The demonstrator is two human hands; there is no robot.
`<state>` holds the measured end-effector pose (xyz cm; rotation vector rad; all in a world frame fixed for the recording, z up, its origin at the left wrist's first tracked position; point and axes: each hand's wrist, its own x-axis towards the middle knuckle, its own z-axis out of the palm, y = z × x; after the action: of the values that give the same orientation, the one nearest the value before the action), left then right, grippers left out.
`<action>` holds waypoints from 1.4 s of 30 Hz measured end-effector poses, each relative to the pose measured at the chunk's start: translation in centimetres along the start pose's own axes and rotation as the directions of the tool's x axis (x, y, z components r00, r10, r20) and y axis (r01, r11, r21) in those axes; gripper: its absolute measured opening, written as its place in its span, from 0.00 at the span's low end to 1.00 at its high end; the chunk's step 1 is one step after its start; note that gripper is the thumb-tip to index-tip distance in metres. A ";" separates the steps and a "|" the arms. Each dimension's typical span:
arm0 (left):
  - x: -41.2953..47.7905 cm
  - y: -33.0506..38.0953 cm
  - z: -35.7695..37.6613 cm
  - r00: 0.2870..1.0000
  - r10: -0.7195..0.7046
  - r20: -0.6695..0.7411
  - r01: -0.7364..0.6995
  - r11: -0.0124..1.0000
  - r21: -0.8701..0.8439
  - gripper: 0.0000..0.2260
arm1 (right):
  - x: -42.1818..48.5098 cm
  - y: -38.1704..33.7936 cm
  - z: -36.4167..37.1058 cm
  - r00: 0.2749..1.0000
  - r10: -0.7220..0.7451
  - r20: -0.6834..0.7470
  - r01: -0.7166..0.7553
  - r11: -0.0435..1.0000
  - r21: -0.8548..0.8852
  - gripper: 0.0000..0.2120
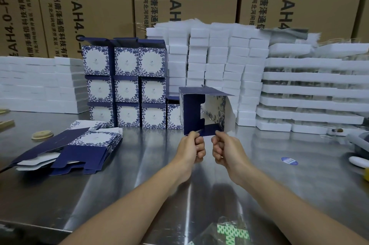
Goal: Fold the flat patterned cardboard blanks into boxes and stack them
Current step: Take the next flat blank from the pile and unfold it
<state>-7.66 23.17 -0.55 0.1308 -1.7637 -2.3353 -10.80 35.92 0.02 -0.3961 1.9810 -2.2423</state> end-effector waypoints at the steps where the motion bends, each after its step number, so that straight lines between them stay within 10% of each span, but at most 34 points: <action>1: 0.0 0.0 0.0 1.000 -0.003 0.000 0.003 1.000 0.011 0.19 | 0.1 0.0 -0.1 1.000 -0.007 -0.020 0.007 1.000 0.001 0.16; 24: 1.1 -0.4 -0.9 0.988 -0.094 -0.122 0.102 0.993 0.061 0.04 | 2.7 1.2 -2.3 0.954 -0.098 -0.285 0.076 0.993 -0.088 0.14; 30: 2.7 0.7 -3.4 0.867 0.217 -0.448 -0.245 0.970 -0.003 0.19 | 3.3 1.1 -4.5 0.914 -0.279 -0.293 0.158 0.913 -0.375 0.15; 34: 3.3 1.0 -4.7 0.839 0.460 -0.291 -0.422 0.887 0.185 0.16 | 3.3 1.1 -5.3 0.905 -0.353 -0.238 0.178 0.820 -0.543 0.18; 42: 2.4 0.5 -3.8 0.892 0.451 0.028 -0.421 0.807 0.415 0.18 | 2.0 0.8 -4.4 0.877 -0.479 -0.015 0.284 0.545 -0.789 0.21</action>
<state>-9.19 18.96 -1.01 -0.1187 -1.9734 -1.6007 -13.96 39.53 -1.06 -0.7406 3.2250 -1.4821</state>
